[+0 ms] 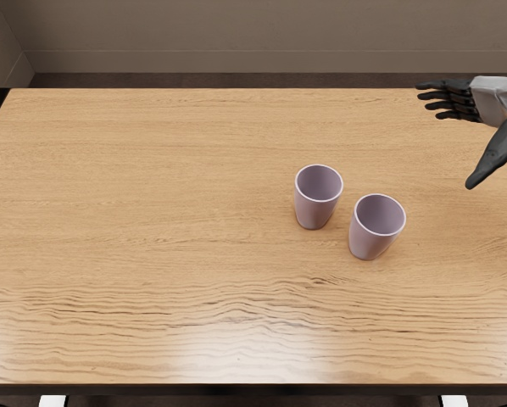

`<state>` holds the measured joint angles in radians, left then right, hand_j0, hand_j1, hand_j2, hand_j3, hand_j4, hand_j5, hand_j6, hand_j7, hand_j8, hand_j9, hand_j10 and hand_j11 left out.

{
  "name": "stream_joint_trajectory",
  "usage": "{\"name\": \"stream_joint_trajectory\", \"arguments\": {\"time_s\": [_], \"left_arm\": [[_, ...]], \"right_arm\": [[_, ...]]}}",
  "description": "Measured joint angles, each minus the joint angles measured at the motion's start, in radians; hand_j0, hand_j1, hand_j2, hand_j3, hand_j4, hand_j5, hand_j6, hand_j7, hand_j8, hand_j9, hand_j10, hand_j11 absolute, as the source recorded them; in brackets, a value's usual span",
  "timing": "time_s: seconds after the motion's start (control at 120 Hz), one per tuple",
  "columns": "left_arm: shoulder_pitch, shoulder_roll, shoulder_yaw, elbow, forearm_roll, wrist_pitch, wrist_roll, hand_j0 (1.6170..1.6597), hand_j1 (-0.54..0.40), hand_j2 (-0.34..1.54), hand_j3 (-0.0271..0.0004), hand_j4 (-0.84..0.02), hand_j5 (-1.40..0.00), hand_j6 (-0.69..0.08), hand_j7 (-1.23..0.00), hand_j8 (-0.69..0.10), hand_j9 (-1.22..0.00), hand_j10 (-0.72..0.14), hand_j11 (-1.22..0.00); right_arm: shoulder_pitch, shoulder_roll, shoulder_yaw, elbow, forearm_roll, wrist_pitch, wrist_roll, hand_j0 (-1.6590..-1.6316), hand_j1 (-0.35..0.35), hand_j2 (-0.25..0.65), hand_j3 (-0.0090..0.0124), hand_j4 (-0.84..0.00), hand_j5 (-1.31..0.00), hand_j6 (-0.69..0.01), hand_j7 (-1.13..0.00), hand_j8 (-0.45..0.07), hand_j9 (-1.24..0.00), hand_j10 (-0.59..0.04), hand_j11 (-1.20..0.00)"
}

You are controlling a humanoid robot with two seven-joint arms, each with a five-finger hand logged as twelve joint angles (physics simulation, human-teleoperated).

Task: Pick up cup and place in cup with right hand

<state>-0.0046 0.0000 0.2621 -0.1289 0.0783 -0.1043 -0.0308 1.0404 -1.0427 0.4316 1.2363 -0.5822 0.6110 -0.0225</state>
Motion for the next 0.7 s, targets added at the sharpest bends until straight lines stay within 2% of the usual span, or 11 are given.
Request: {"name": "stream_joint_trajectory", "arguments": {"time_s": [0.133, 0.233, 0.258, 0.342, 0.425, 0.467, 0.5, 0.542, 0.583, 0.7], "left_arm": [[0.000, 0.000, 0.000, 0.000, 0.000, 0.000, 0.000, 1.6580, 0.349, 0.00, -0.0002, 0.000, 0.00, 0.000, 0.00, 0.000, 0.00, 0.000, 0.00], [0.000, 0.000, 0.000, 0.000, 0.000, 0.000, 0.000, 1.6581, 0.349, 0.00, -0.0002, 0.000, 0.00, 0.000, 0.00, 0.000, 0.00, 0.000, 0.00], [0.000, 0.000, 0.000, 0.000, 0.000, 0.000, 0.000, 1.6581, 0.349, 0.00, -0.0002, 0.000, 0.00, 0.000, 0.00, 0.000, 0.00, 0.000, 0.00], [0.000, 0.000, 0.000, 0.000, 0.000, 0.000, 0.000, 1.6581, 0.349, 0.00, -0.0002, 0.000, 0.00, 0.000, 0.00, 0.000, 0.00, 0.000, 0.00], [0.000, 0.000, 0.000, 0.000, 0.000, 0.000, 0.000, 1.6581, 0.349, 0.00, -0.0002, 0.000, 0.00, 0.000, 0.00, 0.000, 0.00, 0.000, 0.00], [0.000, 0.000, 0.000, 0.000, 0.000, 0.000, 0.000, 1.6581, 0.349, 0.00, -0.0002, 0.000, 0.00, 0.000, 0.00, 0.000, 0.00, 0.000, 0.00], [0.000, 0.000, 0.000, 0.000, 0.000, 0.000, 0.000, 1.6581, 0.349, 0.00, -0.0002, 0.000, 0.00, 0.000, 0.00, 0.000, 0.00, 0.000, 0.00], [0.000, 0.000, 0.000, 0.000, 0.000, 0.000, 0.000, 1.6581, 0.349, 0.00, -0.0002, 0.000, 0.00, 0.000, 0.00, 0.000, 0.00, 0.000, 0.00], [0.000, 0.000, 0.000, 0.000, 0.000, 0.000, 0.000, 1.6581, 0.349, 0.00, -0.0002, 0.000, 0.00, 0.000, 0.00, 0.000, 0.00, 0.000, 0.00], [0.000, 0.000, 0.000, 0.000, 0.000, 0.000, 0.000, 1.6581, 0.349, 0.00, -0.0001, 0.000, 0.00, 0.000, 0.00, 0.000, 0.00, 0.000, 0.00]], "right_arm": [[0.002, 0.011, 0.003, 0.016, 0.000, 0.000, -0.002, -1.6580, -0.317, -0.004, 0.0000, -0.035, -0.04, -0.036, -0.04, -0.035, -0.04, -0.034, -0.04], [0.012, 0.009, 0.006, 0.112, 0.000, 0.000, -0.019, -1.6580, -0.317, -0.004, 0.0000, -0.034, -0.04, -0.036, -0.04, -0.035, -0.04, -0.033, -0.04], [0.016, 0.010, 0.010, 0.133, 0.002, 0.000, -0.044, -1.6580, -0.317, -0.004, 0.0000, -0.034, -0.04, -0.036, -0.04, -0.035, -0.04, -0.033, -0.04], [0.023, 0.013, 0.036, 0.206, 0.007, 0.000, -0.170, -1.6580, -0.316, -0.004, 0.0000, -0.035, -0.04, -0.036, -0.04, -0.035, -0.04, -0.034, -0.04], [0.030, 0.015, 0.078, 0.300, 0.008, -0.014, -0.346, -1.6580, -0.315, -0.004, 0.0000, -0.036, -0.04, -0.037, -0.04, -0.036, -0.04, -0.035, -0.04], [0.038, 0.016, 0.090, 0.345, 0.005, -0.049, -0.421, -1.6580, -0.314, -0.005, 0.0000, -0.036, -0.04, -0.038, -0.04, -0.036, -0.04, -0.035, -0.04], [0.051, 0.017, 0.096, 0.380, 0.004, -0.080, -0.467, -1.6580, -0.314, -0.005, 0.0000, -0.036, -0.04, -0.038, -0.04, -0.037, -0.04, -0.035, -0.04], [0.072, 0.025, 0.102, 0.418, 0.000, -0.124, -0.507, -1.6580, -0.313, -0.005, 0.0000, -0.037, -0.04, -0.038, -0.04, -0.037, -0.04, -0.036, -0.04], [0.089, 0.049, 0.105, 0.445, -0.020, -0.175, -0.534, -1.6580, -0.313, -0.005, 0.0000, -0.037, -0.04, -0.038, -0.04, -0.037, -0.04, -0.036, -0.04], [0.111, 0.166, 0.095, 0.480, -0.122, -0.327, -0.571, -1.6581, -0.312, -0.005, 0.0000, -0.037, -0.04, -0.038, -0.04, -0.037, -0.04, -0.036, -0.04]]}}
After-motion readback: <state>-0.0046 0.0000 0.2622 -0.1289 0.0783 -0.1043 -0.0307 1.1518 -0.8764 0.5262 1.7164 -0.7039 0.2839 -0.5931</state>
